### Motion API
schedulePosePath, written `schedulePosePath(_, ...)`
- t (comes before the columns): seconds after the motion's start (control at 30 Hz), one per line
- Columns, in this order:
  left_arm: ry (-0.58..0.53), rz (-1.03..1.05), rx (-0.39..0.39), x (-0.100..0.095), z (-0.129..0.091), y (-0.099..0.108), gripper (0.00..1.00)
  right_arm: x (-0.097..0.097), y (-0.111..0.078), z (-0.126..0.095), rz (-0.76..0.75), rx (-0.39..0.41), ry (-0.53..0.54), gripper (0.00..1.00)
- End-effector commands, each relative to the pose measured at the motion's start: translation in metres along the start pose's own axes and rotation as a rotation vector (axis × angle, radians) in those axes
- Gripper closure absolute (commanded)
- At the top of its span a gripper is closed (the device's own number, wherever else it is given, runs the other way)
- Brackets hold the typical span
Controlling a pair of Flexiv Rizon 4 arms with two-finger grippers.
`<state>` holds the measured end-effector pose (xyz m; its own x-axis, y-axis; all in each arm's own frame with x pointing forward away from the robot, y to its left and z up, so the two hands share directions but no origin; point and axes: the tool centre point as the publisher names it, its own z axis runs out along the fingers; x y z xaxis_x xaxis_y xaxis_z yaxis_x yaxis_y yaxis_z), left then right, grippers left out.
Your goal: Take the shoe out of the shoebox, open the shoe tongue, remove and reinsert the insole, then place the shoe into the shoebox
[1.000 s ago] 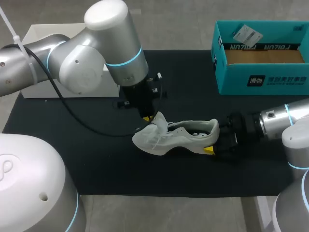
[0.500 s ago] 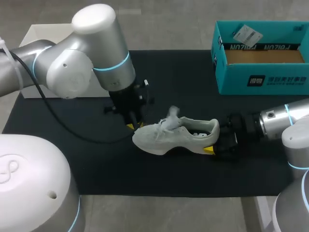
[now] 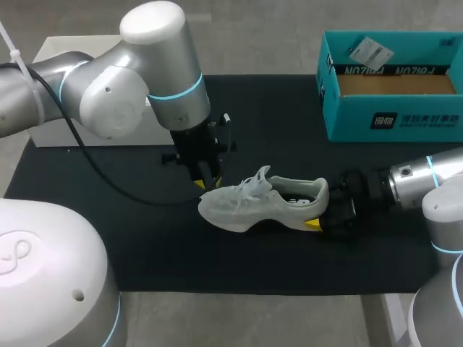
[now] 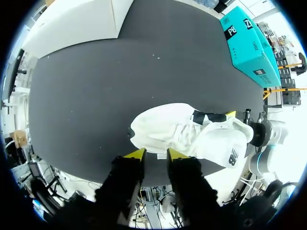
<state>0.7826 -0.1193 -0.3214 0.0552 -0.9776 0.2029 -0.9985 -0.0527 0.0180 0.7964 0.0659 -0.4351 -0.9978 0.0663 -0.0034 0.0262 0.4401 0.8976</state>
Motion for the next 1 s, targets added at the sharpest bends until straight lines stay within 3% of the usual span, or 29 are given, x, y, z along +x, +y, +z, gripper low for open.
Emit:
schedulePosePath(0.03,0.043,0.074,0.025,0.008,-0.020,0.002,0.44,0.000,-0.001,0.004,0.000,0.002,-0.001,1.00)
schedulePosePath(0.1,0.023,0.117,0.033,0.022,-0.030,-0.001,0.13,0.000,-0.001,0.004,0.000,0.002,-0.001,1.00)
schedulePosePath(0.13,0.027,0.138,0.040,0.028,-0.035,-0.003,0.06,0.000,-0.001,0.004,0.000,0.002,-0.001,1.00)
schedulePosePath(0.2,0.013,0.187,0.049,0.041,-0.042,-0.006,0.00,0.000,-0.001,0.004,0.000,0.002,-0.001,1.00)
schedulePosePath(0.27,0.023,0.234,0.067,0.054,-0.049,-0.009,0.02,0.000,-0.001,0.004,0.000,0.002,-0.001,1.00)
schedulePosePath(0.4,0.034,0.336,0.089,0.078,-0.060,-0.013,0.18,0.000,-0.001,0.004,0.000,0.002,-0.001,1.00)
schedulePosePath(0.47,0.012,0.387,0.085,0.089,-0.059,-0.014,0.50,0.000,-0.001,0.004,0.000,0.002,-0.001,1.00)
schedulePosePath(0.53,-0.005,0.418,0.077,0.097,-0.055,-0.014,0.65,0.000,-0.001,0.004,0.000,0.002,-0.001,1.00)
schedulePosePath(0.6,0.005,0.430,0.079,0.103,-0.051,-0.013,1.00,0.000,-0.001,0.004,0.000,0.002,-0.001,1.00)
schedulePosePath(0.83,-0.001,0.465,0.087,0.123,-0.048,-0.008,1.00,0.000,-0.001,0.004,0.000,0.002,-0.001,1.00)
schedulePosePath(1.0,-0.042,0.456,0.085,0.126,-0.048,-0.003,1.00,0.000,-0.001,0.004,0.000,0.002,-0.001,1.00)
